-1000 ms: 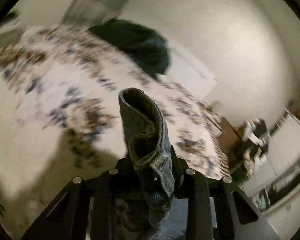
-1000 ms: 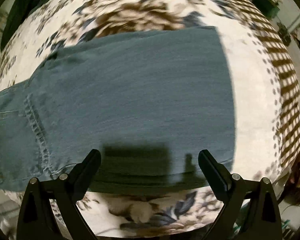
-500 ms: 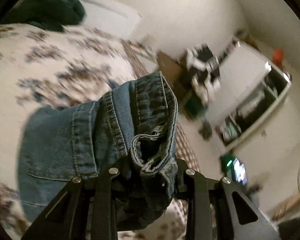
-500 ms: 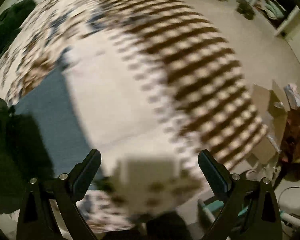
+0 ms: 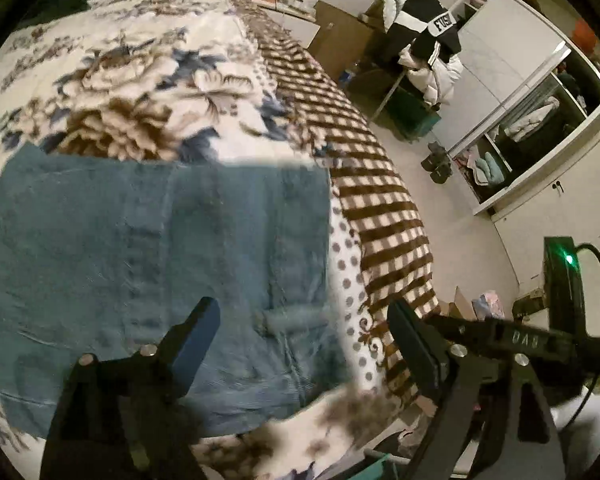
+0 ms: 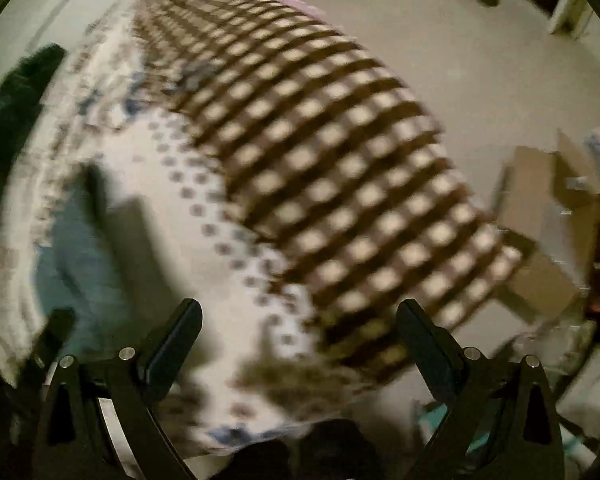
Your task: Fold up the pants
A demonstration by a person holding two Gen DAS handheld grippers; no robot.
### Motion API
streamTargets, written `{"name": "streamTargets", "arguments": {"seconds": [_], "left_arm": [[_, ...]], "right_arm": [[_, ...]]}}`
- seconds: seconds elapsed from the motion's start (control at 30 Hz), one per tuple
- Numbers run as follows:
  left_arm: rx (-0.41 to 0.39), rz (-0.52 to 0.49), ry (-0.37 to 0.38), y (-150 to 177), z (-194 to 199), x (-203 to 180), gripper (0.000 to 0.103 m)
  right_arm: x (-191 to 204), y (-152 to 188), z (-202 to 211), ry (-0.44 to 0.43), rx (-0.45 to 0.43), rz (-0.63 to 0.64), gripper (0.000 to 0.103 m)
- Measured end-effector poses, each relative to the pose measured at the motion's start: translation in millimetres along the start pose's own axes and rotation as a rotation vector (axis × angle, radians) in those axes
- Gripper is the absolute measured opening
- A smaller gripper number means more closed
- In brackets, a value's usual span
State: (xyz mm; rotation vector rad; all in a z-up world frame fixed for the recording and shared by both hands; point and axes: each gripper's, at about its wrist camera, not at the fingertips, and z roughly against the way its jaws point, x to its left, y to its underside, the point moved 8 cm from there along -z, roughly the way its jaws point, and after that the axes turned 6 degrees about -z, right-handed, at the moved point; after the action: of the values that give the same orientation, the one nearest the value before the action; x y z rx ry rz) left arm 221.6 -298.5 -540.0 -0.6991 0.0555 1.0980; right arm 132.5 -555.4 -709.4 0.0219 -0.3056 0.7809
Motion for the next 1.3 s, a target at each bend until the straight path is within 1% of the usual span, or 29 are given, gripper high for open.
{"name": "streamTargets", "arguments": {"seconds": [0.03, 0.1, 0.2, 0.27, 0.3, 0.37, 0.4, 0.47, 0.5, 0.53, 0.57, 0.6, 0.63, 0.67, 0.7, 0.73, 0.8, 0.87, 0.9, 0.93, 1.0, 1.07, 1.1, 1.13, 1.17, 1.2, 1.23, 1.3], "left_arm": [[-0.002, -0.01, -0.026, -2.3, 8.6, 2.8, 0.086], [0.002, -0.001, -0.068, -10.9, 20.3, 20.8, 0.086], [-0.02, 0.067, -0.135, -25.9, 39.6, 71.4, 0.086], [-0.038, 0.111, -0.188, -30.7, 54.6, 107.2, 0.086], [-0.033, 0.132, -0.224, -30.7, 59.4, 128.6, 0.086], [-0.018, 0.172, -0.287, -29.8, 64.6, 166.6, 0.086], [-0.012, 0.195, -0.317, -29.5, 66.6, 186.5, 0.086], [-0.005, 0.222, -0.357, -29.6, 66.1, 216.9, 0.086], [0.005, 0.233, -0.369, -30.3, 63.7, 229.8, 0.086], [0.014, 0.243, -0.374, -30.9, 62.0, 238.9, 0.086], [0.016, 0.248, -0.374, -32.9, 59.8, 246.3, 0.086], [0.018, 0.253, -0.368, -35.3, 56.7, 252.2, 0.086], [0.019, 0.257, -0.368, -37.9, 54.3, 256.3, 0.086], [0.017, 0.256, -0.361, -41.1, 50.9, 258.3, 0.086], [0.02, 0.257, -0.348, -44.3, 46.7, 259.2, 0.086], [0.025, 0.263, -0.342, -46.4, 43.4, 259.7, 0.086], [0.038, 0.289, -0.3, -50.4, 32.2, 259.2, 0.086], [0.052, 0.318, -0.279, -51.6, 22.6, 260.4, 0.086], [0.058, 0.329, -0.255, -52.6, 16.6, 259.3, 0.086], [0.06, 0.335, -0.232, -53.5, 12.4, 258.0, 0.086], [0.071, 0.335, -0.211, -57.1, 2.7, 255.3, 0.086], [0.058, 0.331, -0.188, -63.8, -4.8, 254.8, 0.085], [0.042, 0.329, -0.177, -67.1, -6.3, 255.8, 0.069], [0.019, 0.322, -0.149, -71.3, -7.7, 256.3, 0.045], [0.013, 0.32, -0.13, -74.5, -11.5, 260.1, 0.019], [0.012, 0.332, -0.119, -76.3, -14.7, 265.2, 0.014], [0.004, 0.348, -0.098, -77.9, -17.4, 270.8, 0.013], [0.017, 0.378, -0.091, -77.4, -23.0, 281.1, 0.014]], "right_arm": [[7.7, -0.9, -0.3, -0.046, 0.008, 0.003, 0.099], [31.9, -2.8, 0.1, -0.14, 0.018, 0.031, 0.099], [78.4, -9.6, -8.6, -0.274, 0.043, 0.109, 0.099], [102.2, -14.0, -21.4, -0.302, 0.052, 0.163, 0.1], [116.1, -17.8, -34.6, -0.314, 0.06, 0.194, 0.1], [131.9, -22.4, -55.5, -0.349, 0.092, 0.207, 0.1], [140.2, -25.3, -71.4, -0.376, 0.126, 0.198, 0.1], [150.4, -27.2, -90.1, -0.431, 0.175, 0.175, 0.1], [156.5, -27.8, -100.1, -0.464, 0.213, 0.15, 0.1], [160.8, -26.6, -104.5, -0.477, 0.241, 0.13, 0.099], [164.6, -25.9, -106.8, -0.48, 0.252, 0.126, 0.095], [170.7, -26.2, -104.5, -0.492, 0.238, 0.139, 0.067], [175.1, -26.2, -100.1, -0.508, 0.22, 0.148, 0.038], [174.7, -26.6, -98.6, -0.467, 0.198, 0.154, 0.032], [175.3, -27.0, -93.5, -0.449, 0.176, 0.158, 0.024], [176.1, -28.9, -86.9, -0.438, 0.153, 0.155, 0.02], [174.9, -33.9, -70.6, -0.419, 0.099, 0.148, 0.018], [169.2, -40.1, -60.8, -0.396, 0.053, 0.13, 0.018], [164.2, -45.7, -58.9, -0.377, 0.031, 0.115, 0.018], [160.3, -50.6, -58.3, -0.37, 0.022, 0.099, 0.018], [150.9, -60.6, -62.6, -0.367, 0.023, 0.042, 0.018], [145.0, -63.5, -69.9, -0.351, 0.042, 0.026, 0.018], [143.5, -62.5, -74.2, -0.339, 0.052, 0.021, 0.018], [142.3, -61.3, -76.7, -0.328, 0.058, 0.025, 0.018], [138.2, -61.9, -78.4, -0.315, 0.059, 0.032, 0.018], [134.0, -61.8, -81.7, -0.298, 0.063, 0.03, 0.018], [130.2, -62.8, -84.4, -0.295, 0.069, 0.018, 0.018], [123.3, -64.2, -92.1, -0.297, 0.085, -0.021, 0.018]]}}
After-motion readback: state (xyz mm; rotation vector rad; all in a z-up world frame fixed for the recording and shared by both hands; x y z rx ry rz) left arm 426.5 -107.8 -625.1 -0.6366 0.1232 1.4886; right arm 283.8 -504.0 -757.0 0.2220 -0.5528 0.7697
